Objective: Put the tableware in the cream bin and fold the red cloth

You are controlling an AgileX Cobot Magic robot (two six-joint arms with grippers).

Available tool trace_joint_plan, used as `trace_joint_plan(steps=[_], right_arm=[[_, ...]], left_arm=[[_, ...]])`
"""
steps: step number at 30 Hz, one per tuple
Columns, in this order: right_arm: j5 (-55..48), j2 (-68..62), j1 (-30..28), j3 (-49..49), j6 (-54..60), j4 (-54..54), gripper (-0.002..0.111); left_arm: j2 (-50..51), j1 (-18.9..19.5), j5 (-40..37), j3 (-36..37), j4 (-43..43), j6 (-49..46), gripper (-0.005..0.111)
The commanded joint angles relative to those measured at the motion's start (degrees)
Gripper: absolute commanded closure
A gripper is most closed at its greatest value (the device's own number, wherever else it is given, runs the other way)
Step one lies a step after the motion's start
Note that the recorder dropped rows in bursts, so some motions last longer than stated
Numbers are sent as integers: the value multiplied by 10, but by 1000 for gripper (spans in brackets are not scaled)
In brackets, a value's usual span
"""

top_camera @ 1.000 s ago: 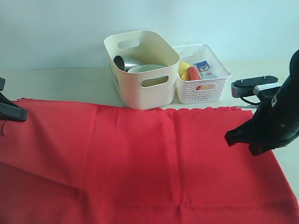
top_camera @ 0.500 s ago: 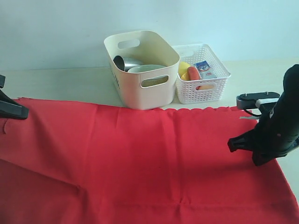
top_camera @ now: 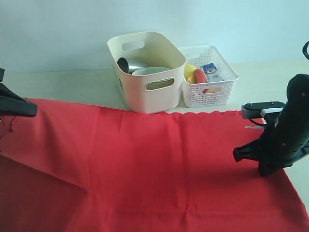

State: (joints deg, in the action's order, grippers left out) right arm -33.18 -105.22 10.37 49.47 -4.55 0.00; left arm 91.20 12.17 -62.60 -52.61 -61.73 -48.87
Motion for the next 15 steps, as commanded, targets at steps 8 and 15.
trace_joint_plan(steps=[8, 15], right_arm=[[6, -7, -3, 3, -1, 3, 108], [7, -7, -3, 3, -1, 8, 108]], left_arm=[[-6, -98, -49, -47, -37, -10, 107], [-6, -163, -55, -95, -50, 15, 107]])
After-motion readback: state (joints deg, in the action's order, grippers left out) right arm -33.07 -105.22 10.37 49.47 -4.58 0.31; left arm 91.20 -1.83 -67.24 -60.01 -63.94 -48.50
